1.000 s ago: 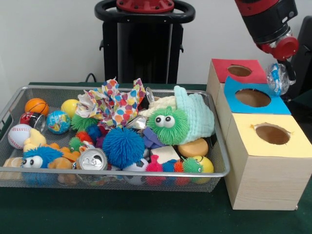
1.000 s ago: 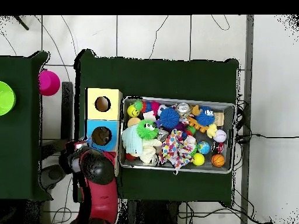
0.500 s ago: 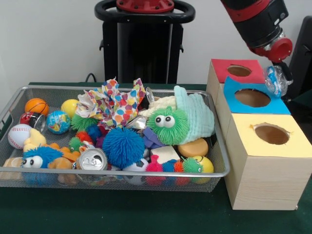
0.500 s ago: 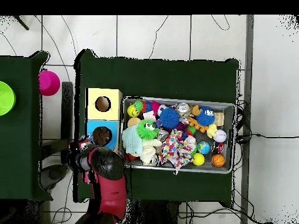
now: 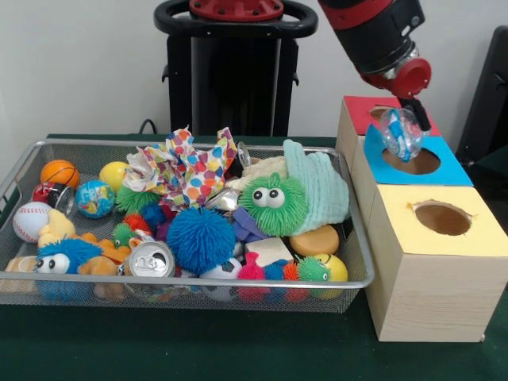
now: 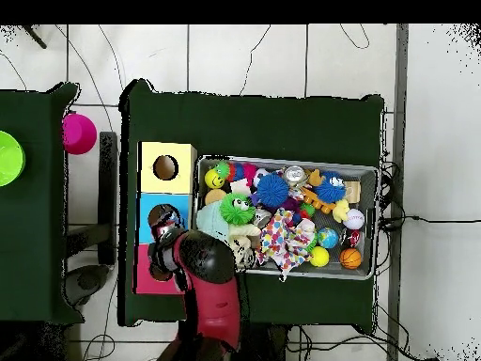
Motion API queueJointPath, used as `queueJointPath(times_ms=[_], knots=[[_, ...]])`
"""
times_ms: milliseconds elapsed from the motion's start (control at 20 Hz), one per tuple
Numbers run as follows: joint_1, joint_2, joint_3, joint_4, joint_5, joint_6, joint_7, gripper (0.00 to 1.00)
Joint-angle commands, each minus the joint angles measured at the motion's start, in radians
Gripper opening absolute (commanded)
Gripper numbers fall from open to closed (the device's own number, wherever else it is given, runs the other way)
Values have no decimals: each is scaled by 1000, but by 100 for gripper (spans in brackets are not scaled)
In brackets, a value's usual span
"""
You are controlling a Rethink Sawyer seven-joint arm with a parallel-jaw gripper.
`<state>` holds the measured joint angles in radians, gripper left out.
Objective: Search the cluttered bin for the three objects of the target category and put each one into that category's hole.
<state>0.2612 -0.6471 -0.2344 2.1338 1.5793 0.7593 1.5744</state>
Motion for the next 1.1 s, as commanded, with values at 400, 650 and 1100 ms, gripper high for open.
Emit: queueJointPath(times_ms=[400, 650, 1100], knots=[[-21, 23, 107, 53, 148, -86, -226, 0], [48, 79, 97, 6, 267, -80, -256, 0], [77, 152, 70, -62, 283, -62, -251, 0]])
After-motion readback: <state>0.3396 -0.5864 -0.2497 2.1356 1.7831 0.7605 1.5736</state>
